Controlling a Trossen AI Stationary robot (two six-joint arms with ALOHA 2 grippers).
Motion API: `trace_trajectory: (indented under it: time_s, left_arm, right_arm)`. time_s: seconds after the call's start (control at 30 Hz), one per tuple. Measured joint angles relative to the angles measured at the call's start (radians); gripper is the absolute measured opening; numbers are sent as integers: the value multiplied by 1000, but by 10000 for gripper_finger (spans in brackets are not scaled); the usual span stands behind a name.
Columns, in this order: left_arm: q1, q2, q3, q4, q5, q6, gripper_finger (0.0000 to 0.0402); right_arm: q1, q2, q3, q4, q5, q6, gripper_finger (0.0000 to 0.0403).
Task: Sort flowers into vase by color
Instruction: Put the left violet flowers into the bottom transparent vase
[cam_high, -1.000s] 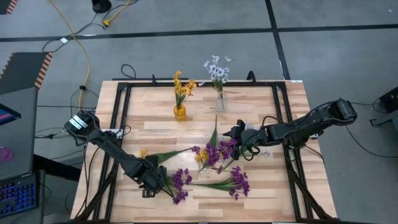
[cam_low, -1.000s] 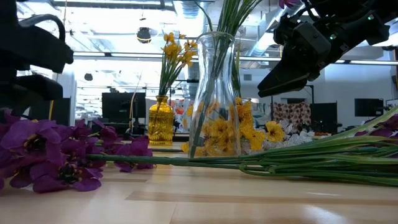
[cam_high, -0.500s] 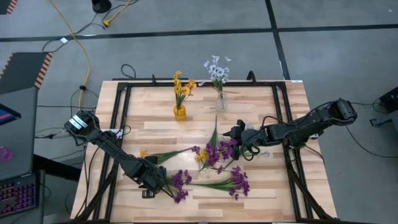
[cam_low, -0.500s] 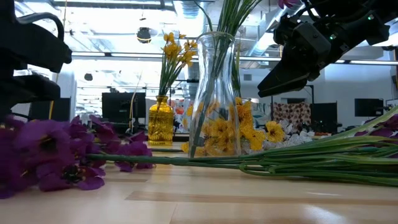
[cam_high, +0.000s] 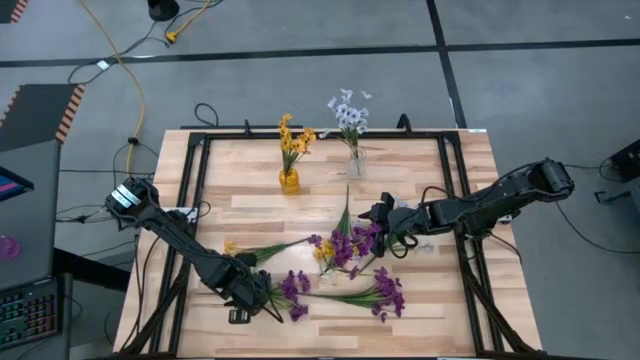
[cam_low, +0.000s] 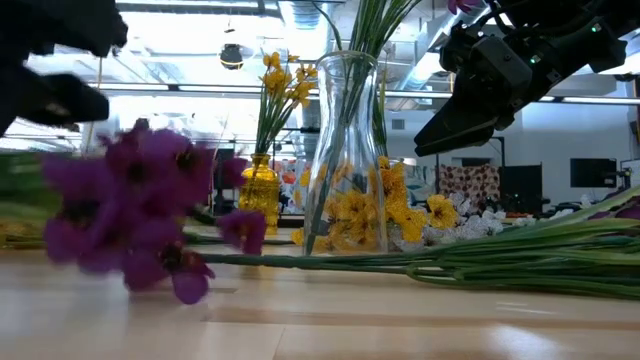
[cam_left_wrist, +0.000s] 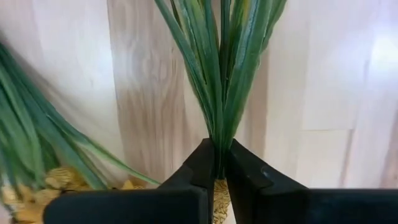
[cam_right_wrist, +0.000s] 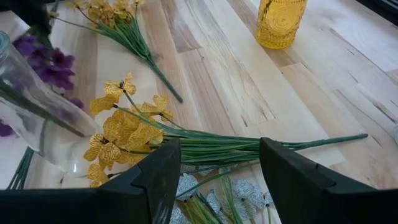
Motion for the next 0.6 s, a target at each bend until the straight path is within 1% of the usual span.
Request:
trace_trajectory:
  time_s: [0.13, 0.4, 0.5, 0.6]
  left_arm:
    - [0, 0, 57, -57, 0, 37, 14]
    - [-1, -1, 126, -78, -6, 75, 12]
    - [-6, -24, 130, -84, -15, 72, 12]
    - [-11, -66, 131, -84, -53, 63, 12]
  right_arm:
    - [0, 0, 0, 0, 0, 0, 244]
    - [0, 0, 0, 0, 0, 0, 244]
    - [0, 0, 0, 0, 0, 0, 244]
    - [0, 0, 0, 0, 0, 0, 244]
